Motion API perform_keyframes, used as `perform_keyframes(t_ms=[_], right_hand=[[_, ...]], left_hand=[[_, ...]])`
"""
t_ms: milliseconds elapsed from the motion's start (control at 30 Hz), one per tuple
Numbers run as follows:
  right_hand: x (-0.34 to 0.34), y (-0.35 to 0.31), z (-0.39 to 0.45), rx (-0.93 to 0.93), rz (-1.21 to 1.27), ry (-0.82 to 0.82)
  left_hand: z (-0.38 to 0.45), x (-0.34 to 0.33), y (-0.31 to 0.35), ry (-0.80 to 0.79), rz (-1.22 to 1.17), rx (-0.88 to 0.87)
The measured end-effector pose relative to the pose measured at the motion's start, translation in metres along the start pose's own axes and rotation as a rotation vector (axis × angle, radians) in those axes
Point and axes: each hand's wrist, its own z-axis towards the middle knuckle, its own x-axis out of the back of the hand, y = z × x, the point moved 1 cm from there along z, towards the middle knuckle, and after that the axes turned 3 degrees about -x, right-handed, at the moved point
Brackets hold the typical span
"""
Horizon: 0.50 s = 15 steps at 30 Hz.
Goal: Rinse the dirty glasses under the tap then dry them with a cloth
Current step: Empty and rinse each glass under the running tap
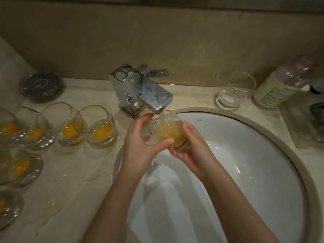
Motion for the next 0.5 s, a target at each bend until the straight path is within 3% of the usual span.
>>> perform_keyframes(t_ms=[100, 267, 500], right_hand=[[0.003, -0.003, -0.002, 0.087, -0.085, 0.039], [0.0, -0.005, -0.002, 0.126, -0.248, 0.041], [0.009, -0.009, 0.005, 0.108, -0.27, 0.024]], left_hand=[[0.002, 0.002, 0.005, -0.107, 0.149, -0.085], [0.013, -0.002, 0.015, -0.415, -0.059, 0.229], [0.025, 0.001, 0.013, -0.488, -0.129, 0.362]])
